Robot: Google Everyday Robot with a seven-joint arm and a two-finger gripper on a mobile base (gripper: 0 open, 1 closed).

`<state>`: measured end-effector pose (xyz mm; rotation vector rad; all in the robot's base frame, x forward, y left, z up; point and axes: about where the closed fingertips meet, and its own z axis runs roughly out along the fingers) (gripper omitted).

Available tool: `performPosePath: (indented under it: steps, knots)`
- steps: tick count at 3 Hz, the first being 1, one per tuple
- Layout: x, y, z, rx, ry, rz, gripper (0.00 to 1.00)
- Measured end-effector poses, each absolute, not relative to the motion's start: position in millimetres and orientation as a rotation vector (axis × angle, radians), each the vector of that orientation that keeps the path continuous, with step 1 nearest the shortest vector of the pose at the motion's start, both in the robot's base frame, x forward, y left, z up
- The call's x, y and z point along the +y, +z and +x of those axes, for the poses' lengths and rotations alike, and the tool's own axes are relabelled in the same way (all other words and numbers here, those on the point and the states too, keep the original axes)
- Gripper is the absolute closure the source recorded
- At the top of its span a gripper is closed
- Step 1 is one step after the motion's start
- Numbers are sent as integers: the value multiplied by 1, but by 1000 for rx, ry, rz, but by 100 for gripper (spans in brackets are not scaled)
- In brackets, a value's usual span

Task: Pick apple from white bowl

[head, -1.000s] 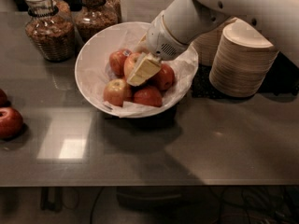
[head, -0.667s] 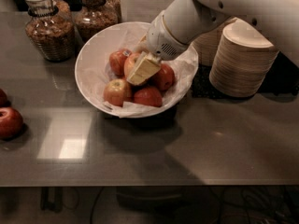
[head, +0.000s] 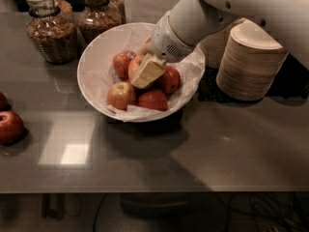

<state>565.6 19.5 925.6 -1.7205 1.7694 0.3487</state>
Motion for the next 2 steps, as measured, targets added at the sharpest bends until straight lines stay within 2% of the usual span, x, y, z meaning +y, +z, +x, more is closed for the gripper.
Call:
performPosePath:
  steps: [1,2]
  knots:
    - [22,927,563,1757,371,-1748,100]
    - [3,977,562,1695,335,-1727,100]
